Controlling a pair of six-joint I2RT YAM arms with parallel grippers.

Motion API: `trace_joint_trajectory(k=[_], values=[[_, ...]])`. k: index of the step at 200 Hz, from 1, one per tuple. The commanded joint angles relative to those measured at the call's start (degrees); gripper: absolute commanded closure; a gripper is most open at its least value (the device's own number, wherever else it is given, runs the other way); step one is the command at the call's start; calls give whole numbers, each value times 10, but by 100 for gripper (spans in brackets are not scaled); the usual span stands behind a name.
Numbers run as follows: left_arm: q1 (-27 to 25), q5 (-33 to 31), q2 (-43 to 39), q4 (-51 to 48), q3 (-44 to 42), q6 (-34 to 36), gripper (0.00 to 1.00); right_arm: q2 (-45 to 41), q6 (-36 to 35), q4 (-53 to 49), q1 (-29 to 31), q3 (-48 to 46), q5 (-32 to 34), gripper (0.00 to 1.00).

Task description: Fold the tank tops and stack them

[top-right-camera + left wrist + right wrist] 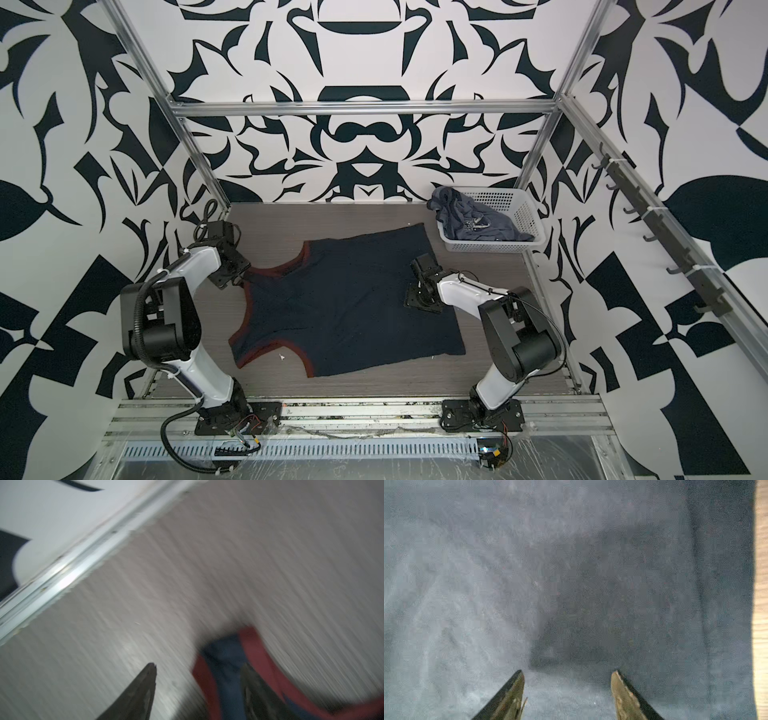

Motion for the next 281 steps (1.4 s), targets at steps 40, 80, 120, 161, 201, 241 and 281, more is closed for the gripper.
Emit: trace_joint_trajectory(k=[40,80,120,161,201,241,281], values=[[-156,138,152,-44,174,72,38,20,-12,-40,-4,20,2,29],[-159,158,246,-37,258,76,42,13,-11,-34,-4,2,1,29],[-159,154,288,-41,308,82,50,18,-15,-30,-4,-10,0,29],[-159,156,312,-47,342,87,56,22,-15,-28,-4,-12,0,29],[-161,162,321,-49,356,86,64,26,-14,-28,-4,-9,-2,29],[-163,150,336,-58,384,91,71,25,-16,-30,-4,-10,-1,30],[-163,147,366,-77,429,101,86,25,-16,-31,-4,-11,-1,30]])
